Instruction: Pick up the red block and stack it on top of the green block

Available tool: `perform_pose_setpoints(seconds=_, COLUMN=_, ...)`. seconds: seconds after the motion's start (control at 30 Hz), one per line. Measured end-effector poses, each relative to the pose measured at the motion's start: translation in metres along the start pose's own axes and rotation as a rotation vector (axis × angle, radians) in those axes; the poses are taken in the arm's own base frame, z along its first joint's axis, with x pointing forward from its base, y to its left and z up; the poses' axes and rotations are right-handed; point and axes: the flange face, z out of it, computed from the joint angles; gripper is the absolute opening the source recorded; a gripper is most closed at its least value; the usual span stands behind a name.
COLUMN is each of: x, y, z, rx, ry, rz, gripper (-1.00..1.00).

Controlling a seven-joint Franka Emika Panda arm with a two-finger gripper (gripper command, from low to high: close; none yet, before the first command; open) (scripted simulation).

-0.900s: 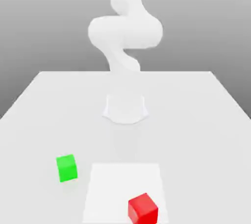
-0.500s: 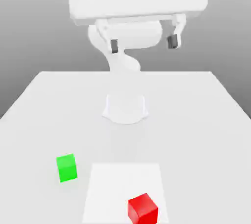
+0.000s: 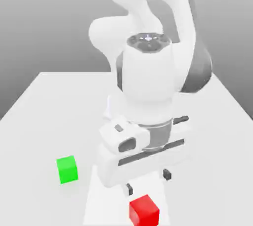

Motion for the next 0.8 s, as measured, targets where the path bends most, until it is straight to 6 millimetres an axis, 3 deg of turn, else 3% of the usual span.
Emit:
perform_pose_setpoints(seconds=0.1, x=-0.001, y=0.001, z=0.041, rx=-0.007, ry=-0.005, rz=-0.006, gripper=0.0)
perform_pose_setpoints(seconds=0.13, x=-0.002, y=0.001, z=0.053, rx=-0.007, ry=-0.006, rz=-0.006, gripper=-1.0)
perform_pose_setpoints(seconds=0.37, x=-0.002, y=0.001, z=0.054, rx=-0.008, ry=-0.007, rz=-0.006, gripper=-1.0)
perform_pose_setpoints(seconds=0.5, x=-0.002, y=0.001, z=0.009, rx=-0.008, ry=-0.007, rz=-0.006, gripper=-1.0)
perform_pose_setpoints(seconds=0.53, x=-0.002, y=0.008, z=-0.002, rx=-0.01, ry=-0.006, rz=-0.008, gripper=-1.0)
perform_pose_setpoints(seconds=0.63, x=-0.006, y=0.071, z=-0.025, rx=-0.032, ry=0.004, rz=-0.026, gripper=-1.0)
perform_pose_setpoints(seconds=0.7, x=-0.014, y=0.126, z=-0.035, rx=-0.041, ry=0.005, rz=-0.017, gripper=-1.0)
perform_pose_setpoints(seconds=0.8, x=-0.04, y=0.201, z=-0.044, rx=-0.041, ry=0.0, rz=-0.004, gripper=-1.0)
